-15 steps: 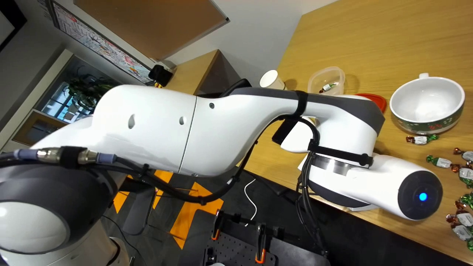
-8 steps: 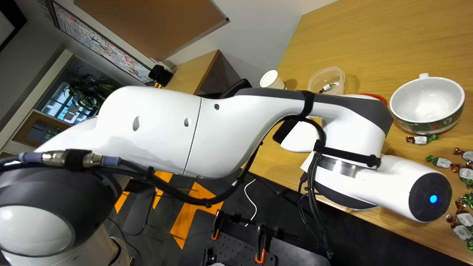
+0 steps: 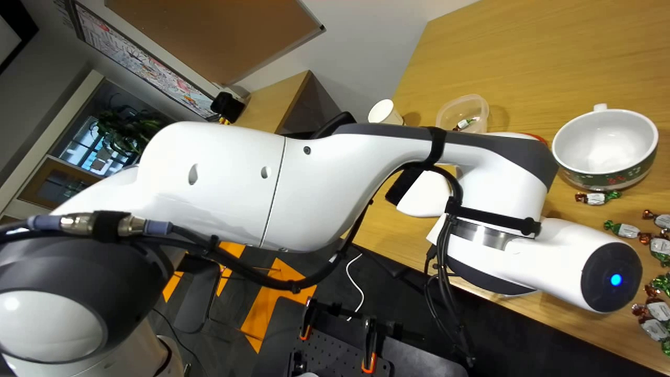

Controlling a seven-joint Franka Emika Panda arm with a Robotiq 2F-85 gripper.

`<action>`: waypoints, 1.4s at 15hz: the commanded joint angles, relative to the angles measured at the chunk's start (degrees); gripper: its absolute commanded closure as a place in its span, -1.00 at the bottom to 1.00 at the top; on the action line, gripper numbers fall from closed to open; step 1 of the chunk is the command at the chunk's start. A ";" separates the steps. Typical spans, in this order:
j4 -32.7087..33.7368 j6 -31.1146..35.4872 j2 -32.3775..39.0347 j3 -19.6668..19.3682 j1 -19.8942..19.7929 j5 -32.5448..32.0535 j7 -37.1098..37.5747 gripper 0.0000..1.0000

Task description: Use the broom to sweep the sweets to the left

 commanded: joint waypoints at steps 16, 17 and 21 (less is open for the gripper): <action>-3.37 -2.89 -17.53 -5.41 1.08 -5.03 12.23 0.71; -3.39 -3.21 -17.67 -5.59 1.07 -6.41 11.44 0.71; -3.35 -0.74 -15.90 -5.08 1.12 -5.26 9.51 0.21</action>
